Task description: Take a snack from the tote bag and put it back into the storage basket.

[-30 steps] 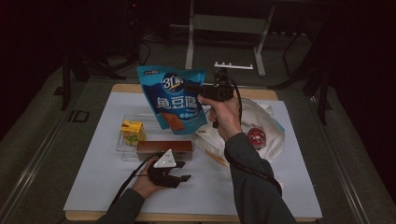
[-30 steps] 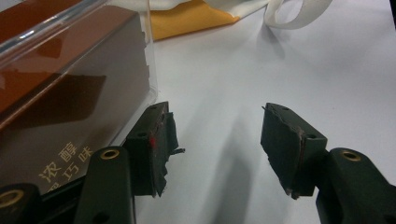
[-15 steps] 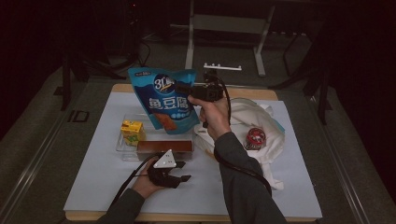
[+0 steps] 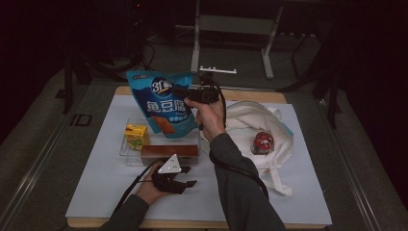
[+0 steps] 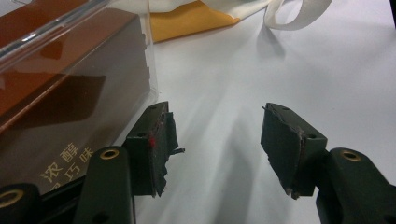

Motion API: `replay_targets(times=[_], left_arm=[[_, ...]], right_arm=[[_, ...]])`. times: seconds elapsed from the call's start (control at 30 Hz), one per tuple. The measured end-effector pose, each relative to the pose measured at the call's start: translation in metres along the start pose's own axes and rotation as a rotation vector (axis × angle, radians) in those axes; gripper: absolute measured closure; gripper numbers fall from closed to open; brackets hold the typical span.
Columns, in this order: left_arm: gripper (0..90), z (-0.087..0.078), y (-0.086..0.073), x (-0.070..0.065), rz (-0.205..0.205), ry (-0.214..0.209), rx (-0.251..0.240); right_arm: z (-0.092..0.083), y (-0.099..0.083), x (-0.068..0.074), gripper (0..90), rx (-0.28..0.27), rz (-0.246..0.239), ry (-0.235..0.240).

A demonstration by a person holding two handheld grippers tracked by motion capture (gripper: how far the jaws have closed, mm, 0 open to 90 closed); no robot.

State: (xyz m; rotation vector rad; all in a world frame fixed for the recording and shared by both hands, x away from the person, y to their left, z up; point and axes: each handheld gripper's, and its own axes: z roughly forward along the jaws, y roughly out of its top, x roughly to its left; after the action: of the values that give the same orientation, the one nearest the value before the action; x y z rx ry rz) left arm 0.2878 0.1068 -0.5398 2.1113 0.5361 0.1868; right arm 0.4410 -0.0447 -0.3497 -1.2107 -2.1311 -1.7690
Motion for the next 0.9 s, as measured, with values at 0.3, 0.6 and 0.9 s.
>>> replay_targets(times=[0.3, 0.6, 0.9], left_arm=[[42.7, 0.0, 0.0, 0.0, 0.001, -0.001, 0.001], [42.6, 0.0, 0.0, 0.0, 0.009, -0.001, 0.002], [42.6, 0.0, 0.0, -0.001, 0.013, 0.004, 0.001]], right_arm=[[0.021, -0.006, -0.007, 89.7, 0.028, 0.014, -0.016], [0.039, -0.024, -0.02, 89.6, 0.034, 0.044, -0.005], [0.04, -0.031, -0.032, 88.9, 0.041, 0.049, -0.018]])
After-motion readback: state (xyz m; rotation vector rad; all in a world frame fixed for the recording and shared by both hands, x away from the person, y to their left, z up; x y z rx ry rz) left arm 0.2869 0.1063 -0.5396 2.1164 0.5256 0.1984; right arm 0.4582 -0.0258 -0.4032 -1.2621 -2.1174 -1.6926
